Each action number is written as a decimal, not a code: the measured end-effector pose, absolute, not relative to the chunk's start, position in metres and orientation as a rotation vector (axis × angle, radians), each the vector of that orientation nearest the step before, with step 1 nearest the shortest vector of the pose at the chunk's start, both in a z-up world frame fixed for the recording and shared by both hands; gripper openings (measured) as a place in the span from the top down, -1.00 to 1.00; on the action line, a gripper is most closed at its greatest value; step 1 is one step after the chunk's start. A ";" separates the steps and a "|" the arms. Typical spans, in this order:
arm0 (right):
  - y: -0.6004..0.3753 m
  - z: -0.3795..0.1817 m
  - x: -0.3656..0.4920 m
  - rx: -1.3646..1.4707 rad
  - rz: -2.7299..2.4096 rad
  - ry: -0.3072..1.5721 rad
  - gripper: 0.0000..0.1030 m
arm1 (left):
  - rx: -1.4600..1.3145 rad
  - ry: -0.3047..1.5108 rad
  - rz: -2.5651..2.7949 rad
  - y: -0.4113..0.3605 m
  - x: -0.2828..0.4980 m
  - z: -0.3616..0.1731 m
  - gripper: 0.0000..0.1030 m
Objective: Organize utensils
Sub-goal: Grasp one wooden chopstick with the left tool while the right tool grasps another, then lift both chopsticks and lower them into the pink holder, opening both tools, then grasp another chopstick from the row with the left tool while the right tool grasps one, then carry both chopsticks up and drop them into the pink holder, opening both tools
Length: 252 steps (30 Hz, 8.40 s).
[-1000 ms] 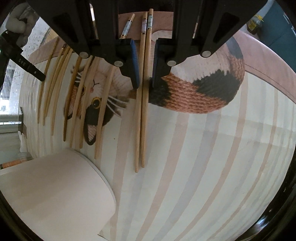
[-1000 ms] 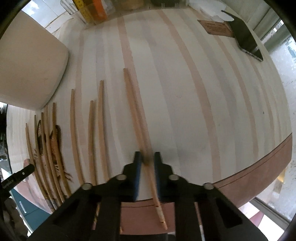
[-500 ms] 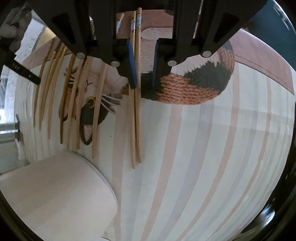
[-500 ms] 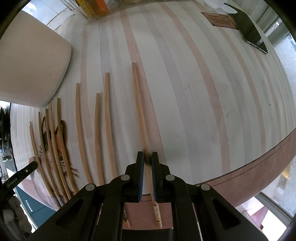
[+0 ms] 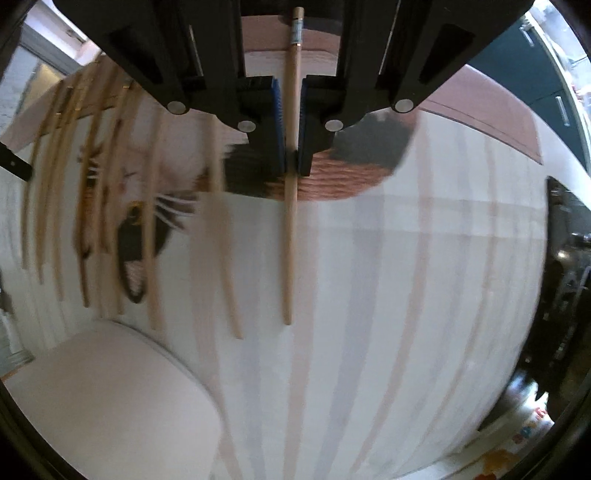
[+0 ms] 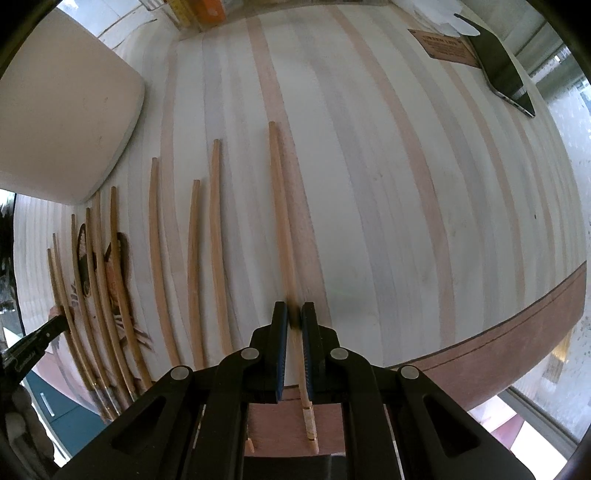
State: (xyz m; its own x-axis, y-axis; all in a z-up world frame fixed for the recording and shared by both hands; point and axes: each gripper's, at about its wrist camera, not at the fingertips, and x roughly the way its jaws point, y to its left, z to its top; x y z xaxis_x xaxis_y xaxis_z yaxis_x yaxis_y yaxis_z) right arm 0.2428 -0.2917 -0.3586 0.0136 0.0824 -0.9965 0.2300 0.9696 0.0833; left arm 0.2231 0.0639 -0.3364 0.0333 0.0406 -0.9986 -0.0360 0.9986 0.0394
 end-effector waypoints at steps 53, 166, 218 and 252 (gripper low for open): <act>-0.239 -0.056 0.329 0.348 0.090 0.801 0.87 | -0.212 0.664 0.057 0.043 0.314 0.043 0.92; -0.227 -0.376 0.283 0.078 -0.089 1.609 0.54 | 0.016 1.506 -0.015 0.039 0.292 -0.335 0.59; -0.254 -0.125 0.287 0.341 0.035 0.931 0.87 | -0.098 0.794 0.108 0.063 0.277 -0.037 0.93; -0.193 -0.059 0.424 0.322 0.148 0.667 0.87 | -0.172 0.900 -0.061 0.004 0.367 -0.014 0.92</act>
State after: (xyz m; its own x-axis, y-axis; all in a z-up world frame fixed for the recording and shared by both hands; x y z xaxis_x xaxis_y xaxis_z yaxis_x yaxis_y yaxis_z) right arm 0.4242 -0.1931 -0.0587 0.7775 0.2365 -0.5828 -0.0318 0.9402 0.3391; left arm 0.3668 0.0037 -0.0145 0.6209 -0.1247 -0.7739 -0.0195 0.9845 -0.1742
